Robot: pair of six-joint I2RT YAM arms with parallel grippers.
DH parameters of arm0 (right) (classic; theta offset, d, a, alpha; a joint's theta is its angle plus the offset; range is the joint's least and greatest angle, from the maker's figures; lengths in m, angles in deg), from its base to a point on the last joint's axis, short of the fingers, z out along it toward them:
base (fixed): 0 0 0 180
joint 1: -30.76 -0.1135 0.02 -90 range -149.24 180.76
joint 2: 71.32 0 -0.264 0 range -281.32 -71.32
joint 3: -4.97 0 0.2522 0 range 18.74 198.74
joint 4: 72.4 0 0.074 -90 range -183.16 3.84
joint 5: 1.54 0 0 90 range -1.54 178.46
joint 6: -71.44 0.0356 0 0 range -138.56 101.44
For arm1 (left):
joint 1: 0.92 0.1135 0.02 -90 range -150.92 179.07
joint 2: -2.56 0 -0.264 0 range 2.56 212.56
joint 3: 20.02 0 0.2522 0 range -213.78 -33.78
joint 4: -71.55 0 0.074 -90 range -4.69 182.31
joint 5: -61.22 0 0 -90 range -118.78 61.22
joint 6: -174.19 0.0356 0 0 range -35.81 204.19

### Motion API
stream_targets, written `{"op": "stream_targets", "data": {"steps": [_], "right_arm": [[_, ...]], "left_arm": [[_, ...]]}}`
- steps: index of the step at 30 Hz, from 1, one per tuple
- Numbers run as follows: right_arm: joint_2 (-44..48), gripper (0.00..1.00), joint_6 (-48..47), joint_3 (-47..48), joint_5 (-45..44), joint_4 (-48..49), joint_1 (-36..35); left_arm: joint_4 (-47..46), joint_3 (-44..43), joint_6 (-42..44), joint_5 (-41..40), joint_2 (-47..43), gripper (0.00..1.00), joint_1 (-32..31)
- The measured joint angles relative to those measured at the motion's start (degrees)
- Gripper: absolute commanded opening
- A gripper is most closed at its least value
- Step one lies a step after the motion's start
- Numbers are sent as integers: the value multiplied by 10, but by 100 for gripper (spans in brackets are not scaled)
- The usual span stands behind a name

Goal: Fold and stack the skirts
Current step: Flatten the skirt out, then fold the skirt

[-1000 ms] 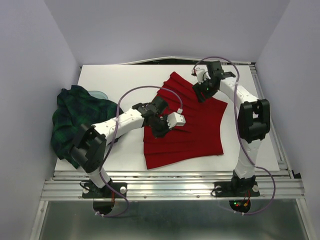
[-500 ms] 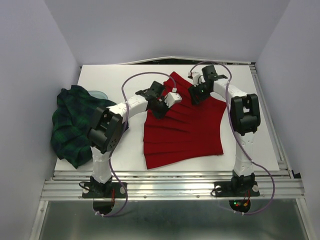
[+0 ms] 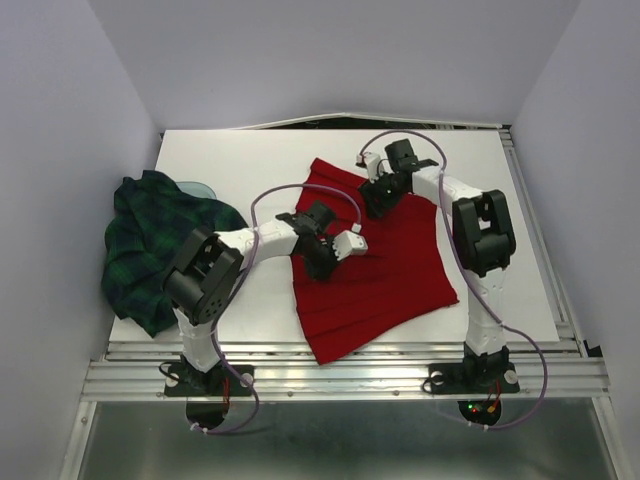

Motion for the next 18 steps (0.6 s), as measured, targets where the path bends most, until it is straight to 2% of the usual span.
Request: {"op": "stream_targets", "data": {"steps": [3, 6, 7, 9, 10, 13, 15, 18], "right_arm": [[12, 64, -5, -15, 15, -3, -11], [25, 69, -15, -27, 22, -17, -17], [29, 70, -16, -30, 24, -21, -18], [44, 75, -21, -32, 29, -39, -19], [55, 83, -24, -32, 31, -45, -18], [90, 100, -37, -17, 33, -58, -12], [101, 100, -44, 9, 34, -59, -4], [104, 100, -57, 65, 34, -57, 22]], "left_arm": [[20, 14, 7, 21, -12, 16, -23], [60, 4, 21, 47, -13, 30, -32], [75, -3, 28, 57, -13, 41, -28], [127, -46, 46, 85, -12, 48, -8], [150, -79, 57, 95, -12, 51, 5], [181, -203, 78, 116, -11, 80, 43], [177, -298, 91, 123, -7, 96, 67], [167, -413, 97, 127, 14, 97, 96]]}}
